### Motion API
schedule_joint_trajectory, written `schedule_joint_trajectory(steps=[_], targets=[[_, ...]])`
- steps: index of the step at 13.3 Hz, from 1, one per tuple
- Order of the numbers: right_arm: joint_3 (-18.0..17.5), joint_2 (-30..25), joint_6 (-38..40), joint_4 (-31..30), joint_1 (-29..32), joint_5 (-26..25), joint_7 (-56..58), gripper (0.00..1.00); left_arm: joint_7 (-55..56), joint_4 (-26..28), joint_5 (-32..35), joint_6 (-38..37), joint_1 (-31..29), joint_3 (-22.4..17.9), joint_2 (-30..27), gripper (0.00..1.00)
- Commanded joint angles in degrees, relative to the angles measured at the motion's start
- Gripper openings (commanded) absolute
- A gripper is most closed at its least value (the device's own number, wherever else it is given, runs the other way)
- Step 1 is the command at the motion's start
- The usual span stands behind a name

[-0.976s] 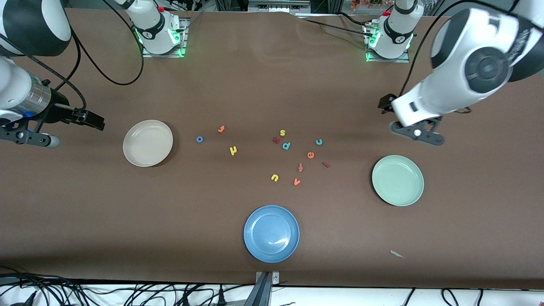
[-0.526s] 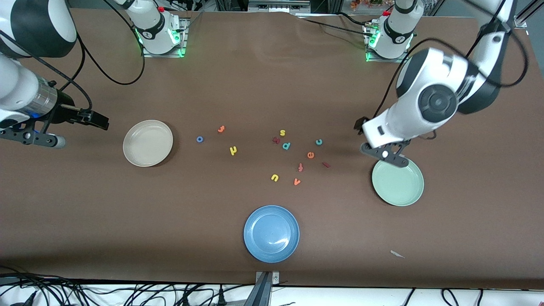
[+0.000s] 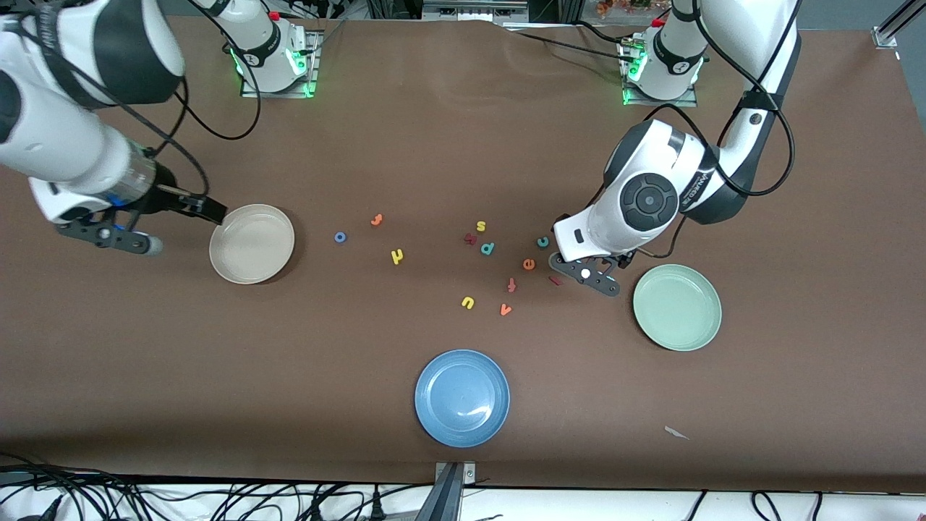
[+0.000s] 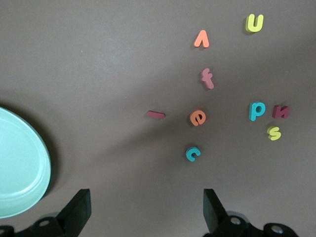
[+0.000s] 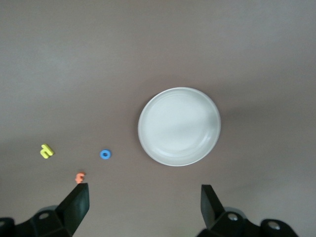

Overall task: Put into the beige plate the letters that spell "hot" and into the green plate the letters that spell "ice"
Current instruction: 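Reach the left gripper to the orange e while the right gripper reaches the blue ring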

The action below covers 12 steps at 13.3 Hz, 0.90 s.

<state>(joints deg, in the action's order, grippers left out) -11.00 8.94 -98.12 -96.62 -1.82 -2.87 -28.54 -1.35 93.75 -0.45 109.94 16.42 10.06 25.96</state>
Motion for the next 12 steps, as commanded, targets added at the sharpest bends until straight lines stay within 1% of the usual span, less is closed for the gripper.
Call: schedule_joint_trajectory(steps=[1, 5, 7, 8, 10, 11, 12], targets=[[-4.0, -0.6, -6.6, -6.5, -0.2, 0.1, -5.6, 1.0, -0.2, -1.5, 0.4, -0.3, 0.5, -0.3, 0.2, 1.0], [-7.9, 2.6, -18.8, -14.5, -0.2, 0.1, -5.6, 0.99, 0.8, -1.3, 0.4, -0.6, 0.8, -0.3, 0.1, 1.0], [-8.9, 4.9, -24.8, -17.7, -0.3, 0.1, -5.5, 0.99, 3.3, -1.4, 1.1, -0.2, 1.5, -0.4, 0.9, 1.0], [-9.5, 6.4, -28.2, -19.0, -0.3, 0.0, -5.2, 0.97, 3.4, -1.3, 1.2, 0.8, 2.0, -0.4, 1.4, 1.0], [-9.7, 9.4, -32.2, -20.4, -0.7, 0.0, -4.9, 0.95, 3.3, -1.3, 0.8, 3.1, 4.2, -0.3, 3.6, 1.0], [-9.8, 11.1, -32.9, -20.4, -1.2, -0.2, -4.3, 0.89, 3.2, -1.3, 0.7, 3.3, 5.1, -0.3, 5.1, 1.0], [-9.8, 12.5, -34.2, -20.4, -1.2, -0.4, -2.8, 0.84, 3.2, -1.3, 0.7, 4.2, 6.2, -0.3, 6.3, 1.0]])
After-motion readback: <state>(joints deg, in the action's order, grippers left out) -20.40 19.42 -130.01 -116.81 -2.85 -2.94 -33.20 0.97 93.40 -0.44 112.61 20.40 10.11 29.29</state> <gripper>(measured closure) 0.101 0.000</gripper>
